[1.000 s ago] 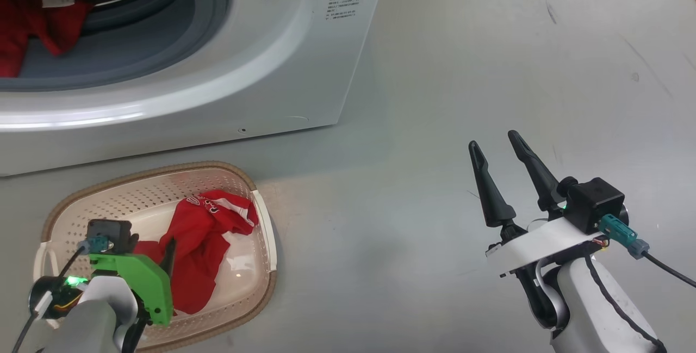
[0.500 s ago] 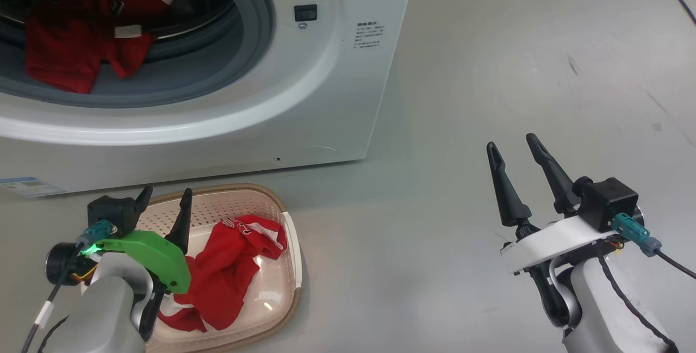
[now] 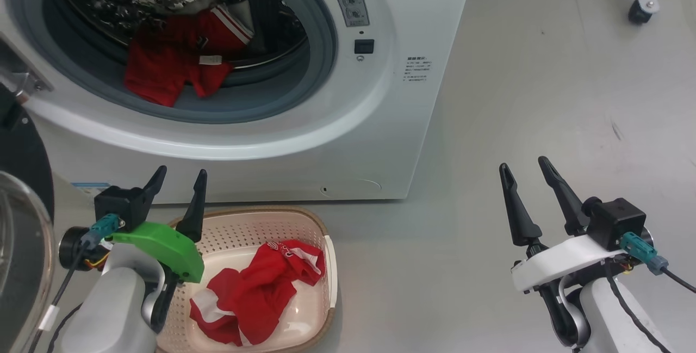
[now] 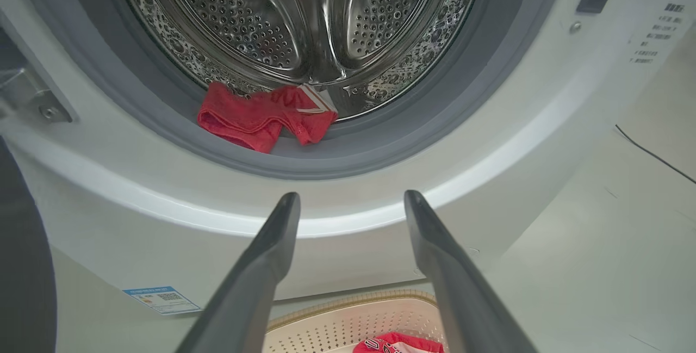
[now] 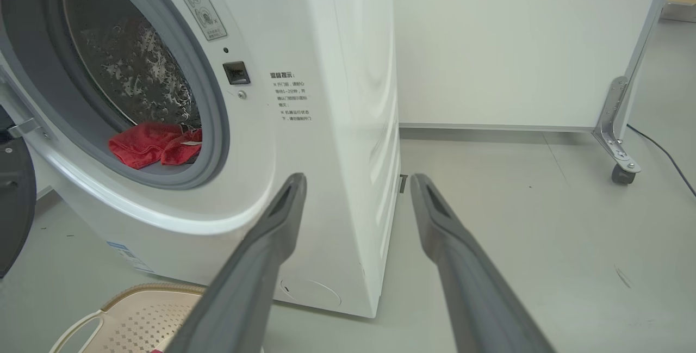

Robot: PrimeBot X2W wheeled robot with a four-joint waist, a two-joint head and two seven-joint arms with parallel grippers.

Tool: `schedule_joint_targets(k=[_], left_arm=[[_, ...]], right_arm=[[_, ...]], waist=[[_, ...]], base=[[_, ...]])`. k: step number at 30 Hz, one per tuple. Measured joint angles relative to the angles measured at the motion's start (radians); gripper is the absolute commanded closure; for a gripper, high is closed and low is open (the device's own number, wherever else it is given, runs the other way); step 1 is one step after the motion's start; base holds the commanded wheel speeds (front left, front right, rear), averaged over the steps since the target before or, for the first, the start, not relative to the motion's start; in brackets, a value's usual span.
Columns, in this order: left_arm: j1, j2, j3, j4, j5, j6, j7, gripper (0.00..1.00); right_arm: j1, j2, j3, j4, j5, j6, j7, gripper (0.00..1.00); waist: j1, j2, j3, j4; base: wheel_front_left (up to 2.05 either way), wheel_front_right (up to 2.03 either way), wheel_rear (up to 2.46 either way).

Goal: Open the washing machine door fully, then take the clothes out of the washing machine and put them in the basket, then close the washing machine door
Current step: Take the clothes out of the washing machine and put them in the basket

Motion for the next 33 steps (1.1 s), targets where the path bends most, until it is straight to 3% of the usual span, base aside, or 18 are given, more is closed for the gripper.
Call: schedule_joint_targets(k=[14,33], left_arm=[[0.116,-0.009,0.088,-0.182,0.0,0.025,0.0,0.0],[0.236,-0.027,0.109,-0.307,0.032,0.045,-0.002,0.0]], right_arm=[[0.055,0.0,0.002,-0.009,0.008,0.001,0.0,0.0],[0.074,-0.001,0.013,-0.026,0.008,0.009,0.0,0.0]], waist=[[0.0,0.0,-0.093,0.057],[0.0,0.0,-0.109,0.054]], base=[[0.0,0.0,0.0],[0.0,0.0,0.0]])
